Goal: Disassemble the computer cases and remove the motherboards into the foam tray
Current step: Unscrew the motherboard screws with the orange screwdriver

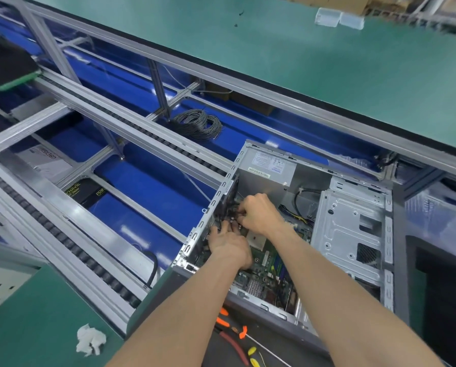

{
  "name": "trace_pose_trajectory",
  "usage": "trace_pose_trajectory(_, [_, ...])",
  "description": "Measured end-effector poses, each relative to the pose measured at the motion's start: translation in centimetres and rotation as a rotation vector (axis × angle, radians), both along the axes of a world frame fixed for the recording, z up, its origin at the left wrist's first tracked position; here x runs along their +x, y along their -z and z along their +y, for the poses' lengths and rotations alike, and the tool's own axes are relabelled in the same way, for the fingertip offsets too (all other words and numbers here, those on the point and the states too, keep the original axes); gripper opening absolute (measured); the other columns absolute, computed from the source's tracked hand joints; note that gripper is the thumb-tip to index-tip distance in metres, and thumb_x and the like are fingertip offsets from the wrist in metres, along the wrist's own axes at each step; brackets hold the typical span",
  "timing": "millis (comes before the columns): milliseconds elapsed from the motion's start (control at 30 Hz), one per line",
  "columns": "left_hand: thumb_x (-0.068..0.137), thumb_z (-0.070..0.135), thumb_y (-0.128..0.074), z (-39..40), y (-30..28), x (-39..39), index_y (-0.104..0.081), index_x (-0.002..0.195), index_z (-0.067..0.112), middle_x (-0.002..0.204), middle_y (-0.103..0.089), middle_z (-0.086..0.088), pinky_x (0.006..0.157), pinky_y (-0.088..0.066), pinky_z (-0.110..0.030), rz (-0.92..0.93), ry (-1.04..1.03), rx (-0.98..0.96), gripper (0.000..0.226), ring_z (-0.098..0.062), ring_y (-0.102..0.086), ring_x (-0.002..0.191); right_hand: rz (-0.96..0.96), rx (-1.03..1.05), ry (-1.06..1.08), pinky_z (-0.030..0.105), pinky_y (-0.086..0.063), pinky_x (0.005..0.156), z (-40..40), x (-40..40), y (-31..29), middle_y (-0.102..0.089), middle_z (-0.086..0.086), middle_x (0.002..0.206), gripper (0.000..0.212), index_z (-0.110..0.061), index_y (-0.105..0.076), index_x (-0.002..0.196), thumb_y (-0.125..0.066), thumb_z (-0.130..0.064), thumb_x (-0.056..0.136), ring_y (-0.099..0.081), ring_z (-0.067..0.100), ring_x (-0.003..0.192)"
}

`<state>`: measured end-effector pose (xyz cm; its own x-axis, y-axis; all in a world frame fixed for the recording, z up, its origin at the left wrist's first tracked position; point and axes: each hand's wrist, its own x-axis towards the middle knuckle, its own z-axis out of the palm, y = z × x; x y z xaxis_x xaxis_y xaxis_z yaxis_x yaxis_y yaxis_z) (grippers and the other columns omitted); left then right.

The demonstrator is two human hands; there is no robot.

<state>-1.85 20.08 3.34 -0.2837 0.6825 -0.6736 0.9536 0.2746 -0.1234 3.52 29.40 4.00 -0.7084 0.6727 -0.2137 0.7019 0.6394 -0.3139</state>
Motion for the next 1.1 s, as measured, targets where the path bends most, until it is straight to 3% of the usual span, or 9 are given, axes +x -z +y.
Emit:
trace_pose_trajectory(100, [0.091,0.032,-0.051,-0.1,0.1,0.0,-0.016,0.158,0.006,0.167,-0.003,-0.010,0.118,-0.009,-0.057,-0.021,-0.021,0.015,0.080,-0.032,0.004,0.152,-0.082,0.025,-0.123,0.031,-0.041,0.069,0.3,1.0,-1.6,-0.059,0.005,0.068,0.015,-0.012,-0.059,0.064,-0.061,-0.009,0.079,-0.054,0.029,0.073])
trace_pose_trajectory(200, [0.091,0.034,-0.052,-0.2,0.0,-0.1,-0.015,0.157,0.004,0.167,-0.005,-0.012,0.118,-0.008,-0.057,-0.046,-0.051,0.045,0.081,-0.031,0.004,0.152,-0.095,0.011,-0.199,0.037,-0.051,0.071,0.5,2.2,-3.3,-0.062,0.007,0.090,0.018,-0.021,-0.061,0.067,-0.061,-0.006,0.076,-0.058,0.030,0.085])
trace_pose_trajectory(300, [0.094,0.034,-0.050,-0.2,-0.1,-0.2,-0.010,0.158,0.004,0.167,0.001,-0.012,0.119,-0.007,-0.056,-0.059,-0.062,0.046,0.081,-0.031,0.005,0.153,-0.148,0.080,-0.200,0.040,-0.055,0.074,0.6,3.8,-4.1,-0.055,0.008,0.103,0.009,-0.013,-0.065,0.081,-0.063,-0.004,0.078,-0.061,0.031,0.087])
trace_pose_trajectory(400, [0.096,0.036,-0.049,-0.2,-0.1,-0.3,-0.011,0.158,0.006,0.167,-0.002,-0.011,0.119,-0.009,-0.056,-0.060,-0.056,0.078,0.078,-0.031,0.003,0.153,-0.289,0.097,-0.236,0.042,-0.056,0.077,0.2,4.9,-3.9,-0.059,0.010,0.105,0.017,-0.007,-0.068,0.097,-0.061,-0.001,0.082,-0.064,0.032,0.091])
trace_pose_trajectory(567, [0.098,0.038,-0.054,-0.1,-0.5,-0.4,-0.040,0.146,0.006,0.154,-0.037,-0.015,0.115,-0.025,-0.052,-0.072,-0.057,0.197,0.060,-0.032,-0.024,0.145,-0.273,-0.015,-0.225,0.040,-0.055,0.078,-0.2,5.4,-3.3,-0.061,0.017,0.116,0.040,-0.013,-0.068,0.122,-0.054,0.001,0.087,-0.065,0.036,0.097])
trace_pose_trajectory(700, [0.096,0.023,-0.055,-0.2,-1.3,-0.6,-0.058,0.120,0.007,0.125,-0.059,-0.018,0.096,-0.043,-0.043,-0.101,-0.080,0.276,0.028,-0.031,-0.054,0.114,-0.198,-0.043,-0.157,0.042,-0.056,0.083,-0.2,5.6,-3.4,-0.061,0.016,0.122,0.059,-0.023,-0.061,0.135,-0.053,0.005,0.084,-0.065,0.037,0.103])
trace_pose_trajectory(800, [0.095,0.012,-0.055,-0.5,-1.9,-0.8,-0.056,0.112,0.009,0.112,-0.059,-0.014,0.077,-0.048,-0.037,-0.191,-0.114,0.323,0.017,-0.027,-0.054,0.089,-0.228,0.019,-0.138,0.042,-0.055,0.078,-0.6,6.0,-3.6,-0.061,0.015,0.117,0.049,-0.020,-0.065,0.127,-0.055,0.001,0.084,-0.064,0.038,0.100])
trace_pose_trajectory(900, [0.093,0.007,-0.055,-0.6,-2.6,-1.0,-0.048,0.098,0.015,0.099,-0.055,-0.011,0.069,-0.045,-0.038,-0.184,-0.092,0.399,0.011,-0.028,-0.053,0.083,-0.266,0.090,-0.145,0.037,-0.046,0.065,-1.2,6.1,-4.2,-0.053,0.010,0.090,0.016,-0.011,-0.061,0.094,-0.054,-0.003,0.082,-0.063,0.037,0.090])
trace_pose_trajectory(1100, [0.088,0.014,-0.060,-0.2,-3.0,-1.7,-0.064,0.107,0.018,0.104,-0.058,-0.008,0.077,-0.051,-0.041,-0.202,-0.041,0.449,0.019,-0.030,-0.061,0.092,-0.385,0.155,-0.187,0.036,-0.041,0.065,-3.1,7.0,-4.8,-0.057,0.009,0.097,0.010,-0.017,-0.055,0.094,-0.060,-0.015,0.085,-0.063,0.032,0.089])
